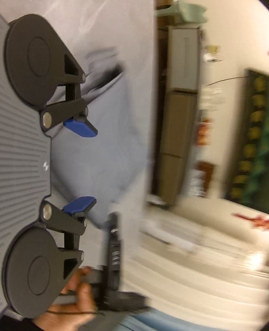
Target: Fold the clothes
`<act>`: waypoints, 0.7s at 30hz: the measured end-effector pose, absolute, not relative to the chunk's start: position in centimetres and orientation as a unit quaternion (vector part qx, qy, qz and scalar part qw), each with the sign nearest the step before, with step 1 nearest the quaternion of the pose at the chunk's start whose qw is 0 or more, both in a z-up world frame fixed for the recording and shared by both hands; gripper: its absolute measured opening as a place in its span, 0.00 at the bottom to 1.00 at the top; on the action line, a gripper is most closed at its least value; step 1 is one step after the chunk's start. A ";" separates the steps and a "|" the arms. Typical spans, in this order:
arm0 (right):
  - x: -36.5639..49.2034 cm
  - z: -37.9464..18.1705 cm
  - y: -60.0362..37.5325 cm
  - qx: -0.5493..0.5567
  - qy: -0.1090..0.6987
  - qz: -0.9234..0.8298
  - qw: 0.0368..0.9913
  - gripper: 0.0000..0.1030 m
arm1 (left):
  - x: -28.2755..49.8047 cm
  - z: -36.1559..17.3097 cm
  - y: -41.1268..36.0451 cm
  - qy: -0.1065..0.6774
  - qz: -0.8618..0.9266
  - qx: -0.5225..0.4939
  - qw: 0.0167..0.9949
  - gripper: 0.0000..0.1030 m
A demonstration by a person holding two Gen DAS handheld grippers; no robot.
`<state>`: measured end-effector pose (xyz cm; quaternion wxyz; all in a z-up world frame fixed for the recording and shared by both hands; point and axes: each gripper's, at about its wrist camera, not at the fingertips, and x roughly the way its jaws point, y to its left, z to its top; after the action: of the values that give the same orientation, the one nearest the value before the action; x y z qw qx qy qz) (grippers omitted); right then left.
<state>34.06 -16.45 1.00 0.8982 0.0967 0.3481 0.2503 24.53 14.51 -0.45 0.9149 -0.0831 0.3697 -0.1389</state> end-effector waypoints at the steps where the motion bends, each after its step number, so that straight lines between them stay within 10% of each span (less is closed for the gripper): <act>1: 34.7 0.1 -15.3 0.053 0.361 0.242 0.899 0.31 | 25.3 -2.0 14.3 0.396 -0.129 -0.083 0.905 0.50; 14: 36.7 -3.0 -12.8 -0.095 0.339 0.214 0.911 0.31 | 24.5 -4.4 14.2 0.386 -0.126 -0.103 0.908 0.51; 17: 37.0 -1.8 -13.3 -0.097 0.364 0.207 0.903 0.55 | 22.6 -3.1 14.1 0.385 -0.110 -0.107 0.910 0.55; 21: 32.4 1.8 -16.0 -0.074 0.350 0.218 0.908 0.88 | 18.2 -1.0 14.0 0.365 -0.096 -0.114 0.919 0.92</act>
<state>32.44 -15.95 1.83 0.9080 -0.0739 0.3500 0.2180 18.17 13.95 -0.99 0.9190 -0.1142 0.3650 -0.0961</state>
